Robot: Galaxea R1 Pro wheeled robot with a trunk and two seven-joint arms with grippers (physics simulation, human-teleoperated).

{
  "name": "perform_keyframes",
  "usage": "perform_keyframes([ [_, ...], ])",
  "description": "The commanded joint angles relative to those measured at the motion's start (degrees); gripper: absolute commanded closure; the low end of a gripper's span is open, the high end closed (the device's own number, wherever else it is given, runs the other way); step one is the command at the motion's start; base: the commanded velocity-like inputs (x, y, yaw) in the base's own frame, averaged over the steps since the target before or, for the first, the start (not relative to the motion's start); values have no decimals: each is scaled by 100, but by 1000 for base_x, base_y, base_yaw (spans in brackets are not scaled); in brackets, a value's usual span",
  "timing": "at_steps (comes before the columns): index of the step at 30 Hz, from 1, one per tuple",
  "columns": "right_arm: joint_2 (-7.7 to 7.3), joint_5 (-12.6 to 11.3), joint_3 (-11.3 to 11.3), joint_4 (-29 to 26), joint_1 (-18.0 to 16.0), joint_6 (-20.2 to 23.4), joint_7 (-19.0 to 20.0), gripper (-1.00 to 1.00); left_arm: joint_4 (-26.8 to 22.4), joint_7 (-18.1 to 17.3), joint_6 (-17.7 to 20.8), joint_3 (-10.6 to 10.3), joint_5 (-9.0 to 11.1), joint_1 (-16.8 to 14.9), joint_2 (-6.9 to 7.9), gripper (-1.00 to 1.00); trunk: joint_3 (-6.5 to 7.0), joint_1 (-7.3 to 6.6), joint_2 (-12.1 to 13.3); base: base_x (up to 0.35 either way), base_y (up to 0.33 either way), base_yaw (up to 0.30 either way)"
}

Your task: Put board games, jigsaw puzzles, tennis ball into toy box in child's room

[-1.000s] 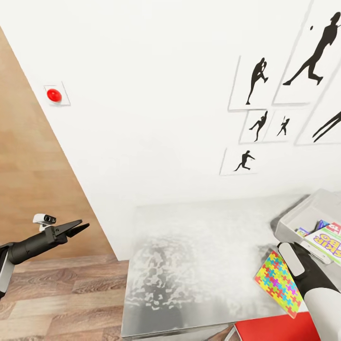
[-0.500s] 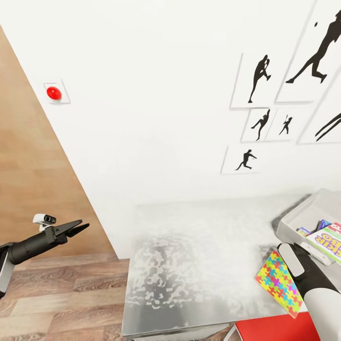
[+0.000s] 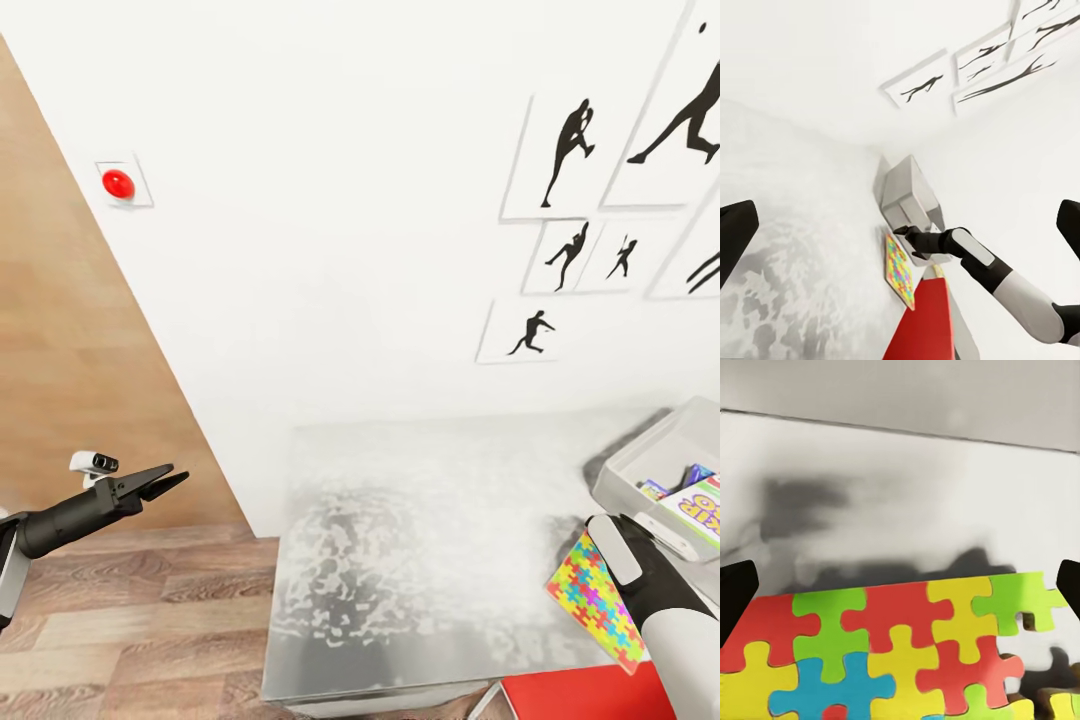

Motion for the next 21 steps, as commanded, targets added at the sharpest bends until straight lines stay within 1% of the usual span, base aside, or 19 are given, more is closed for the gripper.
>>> perform_keyframes([
  [1, -3, -25, -2, -11, -3, 33, -29, -100, 0, -25, 61, 2, -6, -5, 1, -100, -20, 3, -12, 0, 0, 56],
  [6, -3, -25, -2, -11, -3, 33, -29, -100, 0, -25, 61, 0, -4, -5, 1, -100, -37, 3, -12, 41, -4, 22],
  [11, -1, -25, 2, -11, -3, 33, -29, -100, 0, -25, 61, 0, -3, -5, 1, -100, -40, 3, -12, 44, -61, 3],
  [17, -2, -25, 4, -11, -3, 33, -29, -100, 0, -25, 48, 0, -3, -5, 1, -100, -40, 3, -12, 4, -195, 0],
  [21, -5, -27, 4, -11, -3, 33, -29, -100, 0, -25, 22, 0, -5, -5, 1, -100, -40, 3, -12, 1, -95, 0],
])
